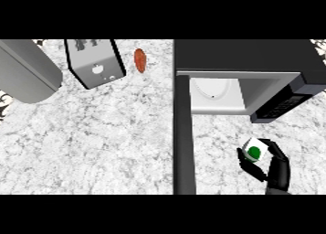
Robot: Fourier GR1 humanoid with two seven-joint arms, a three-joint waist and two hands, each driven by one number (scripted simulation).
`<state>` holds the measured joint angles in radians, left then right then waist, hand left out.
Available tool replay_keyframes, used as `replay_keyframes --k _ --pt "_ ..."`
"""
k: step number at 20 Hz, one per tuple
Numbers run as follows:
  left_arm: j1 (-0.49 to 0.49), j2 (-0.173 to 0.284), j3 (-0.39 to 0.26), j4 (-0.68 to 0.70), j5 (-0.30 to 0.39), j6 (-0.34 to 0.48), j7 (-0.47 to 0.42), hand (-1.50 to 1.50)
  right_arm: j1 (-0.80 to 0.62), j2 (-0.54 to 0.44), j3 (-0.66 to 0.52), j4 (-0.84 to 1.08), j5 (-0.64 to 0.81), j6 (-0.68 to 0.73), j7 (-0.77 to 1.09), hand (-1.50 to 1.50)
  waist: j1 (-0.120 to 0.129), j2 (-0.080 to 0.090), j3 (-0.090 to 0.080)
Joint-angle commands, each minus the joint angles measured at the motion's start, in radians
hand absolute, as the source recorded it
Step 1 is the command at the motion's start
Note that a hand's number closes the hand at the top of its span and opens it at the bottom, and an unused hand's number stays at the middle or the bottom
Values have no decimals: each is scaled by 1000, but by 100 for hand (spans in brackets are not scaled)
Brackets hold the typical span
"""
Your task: Pick up the milk, place it into the microwave and close the microwave
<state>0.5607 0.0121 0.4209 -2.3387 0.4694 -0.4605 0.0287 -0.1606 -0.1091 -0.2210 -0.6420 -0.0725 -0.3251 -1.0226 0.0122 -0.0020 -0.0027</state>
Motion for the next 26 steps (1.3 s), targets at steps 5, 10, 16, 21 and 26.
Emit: replay_keyframes --k 5,10,16,21,26 --pt "-28 22 10 -62 45 20 38 -150 -57 -112 55 104 49 233 -126 150 2 5 5" --pt "-24 13 6 -46 52 10 39 -150 -56 -97 121 39 60 338 -93 150 -8 1 3" --pt "0 13 47 -93 65 16 33 -150 5 -82 187 -143 37 449 -3 150 -14 -3 2" --pt "70 -11 57 -45 67 -56 -30 -150 51 -31 229 -402 56 312 178 150 -7 -2 2" --pt "-33 6 96 27 73 -51 7 -150 44 -42 246 -635 72 245 409 150 -11 -1 2"
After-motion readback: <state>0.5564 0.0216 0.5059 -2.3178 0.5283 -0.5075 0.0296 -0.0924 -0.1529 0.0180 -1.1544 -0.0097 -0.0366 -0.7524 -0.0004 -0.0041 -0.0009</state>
